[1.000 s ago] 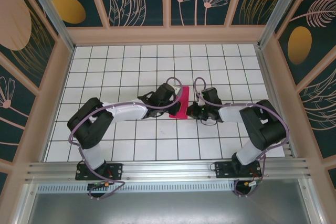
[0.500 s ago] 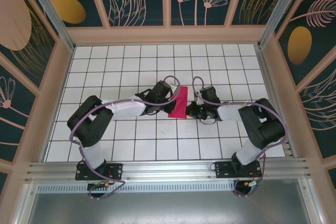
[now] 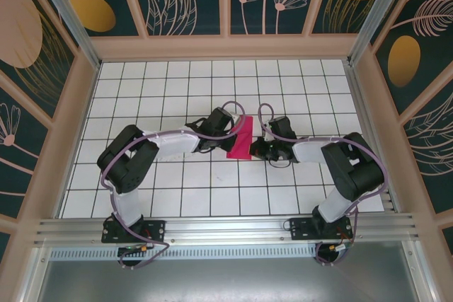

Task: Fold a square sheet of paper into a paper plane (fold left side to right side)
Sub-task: Fold the triangle a second time at the center of the table.

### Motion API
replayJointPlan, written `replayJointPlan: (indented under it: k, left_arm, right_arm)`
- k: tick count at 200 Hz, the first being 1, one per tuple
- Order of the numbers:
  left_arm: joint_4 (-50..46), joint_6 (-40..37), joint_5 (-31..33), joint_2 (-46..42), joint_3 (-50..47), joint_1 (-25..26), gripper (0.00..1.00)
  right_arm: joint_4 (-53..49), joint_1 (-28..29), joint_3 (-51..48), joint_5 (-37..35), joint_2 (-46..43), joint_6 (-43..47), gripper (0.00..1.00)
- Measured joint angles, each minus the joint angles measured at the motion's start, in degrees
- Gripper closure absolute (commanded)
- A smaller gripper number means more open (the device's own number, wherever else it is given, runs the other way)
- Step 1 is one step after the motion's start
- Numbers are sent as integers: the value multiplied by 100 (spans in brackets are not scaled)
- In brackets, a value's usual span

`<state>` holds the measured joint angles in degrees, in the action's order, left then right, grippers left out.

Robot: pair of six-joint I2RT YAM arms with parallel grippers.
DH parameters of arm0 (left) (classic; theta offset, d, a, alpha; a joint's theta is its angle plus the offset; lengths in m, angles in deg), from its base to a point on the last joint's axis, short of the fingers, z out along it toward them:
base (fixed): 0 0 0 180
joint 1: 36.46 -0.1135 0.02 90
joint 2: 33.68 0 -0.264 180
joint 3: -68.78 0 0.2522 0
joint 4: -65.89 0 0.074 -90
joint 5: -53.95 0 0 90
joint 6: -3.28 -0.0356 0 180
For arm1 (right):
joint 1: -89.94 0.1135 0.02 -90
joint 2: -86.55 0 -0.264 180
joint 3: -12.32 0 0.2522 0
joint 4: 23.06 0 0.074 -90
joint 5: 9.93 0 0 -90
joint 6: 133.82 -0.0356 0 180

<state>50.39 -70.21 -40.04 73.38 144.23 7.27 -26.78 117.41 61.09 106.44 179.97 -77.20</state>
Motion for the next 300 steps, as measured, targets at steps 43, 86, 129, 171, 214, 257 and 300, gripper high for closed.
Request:
replayJointPlan:
  k: [43,86,129,171,214,257,300]
  left_arm:
    - [0,-44,0,138,127,-35,90]
    - [0,-66,0,286,229,-35,90]
    - [-2,-66,0,326,251,-61,90]
    - [-2,-66,17,369,251,-66,90]
    - [-2,-66,39,435,273,-66,91]
    - [0,-66,70,457,275,-66,90]
    - [2,-63,107,542,302,-66,90]
  right_arm:
    - [-2,2,0,-2,2,2,94]
    - [-2,2,0,-2,2,4,94]
    - [-26,2,20,0,13,4,94]
    - [-46,4,31,0,13,7,94]
    - [-85,4,52,0,20,31,93]
    - [-98,7,68,2,37,46,93]
    - [-103,9,76,2,39,46,93]
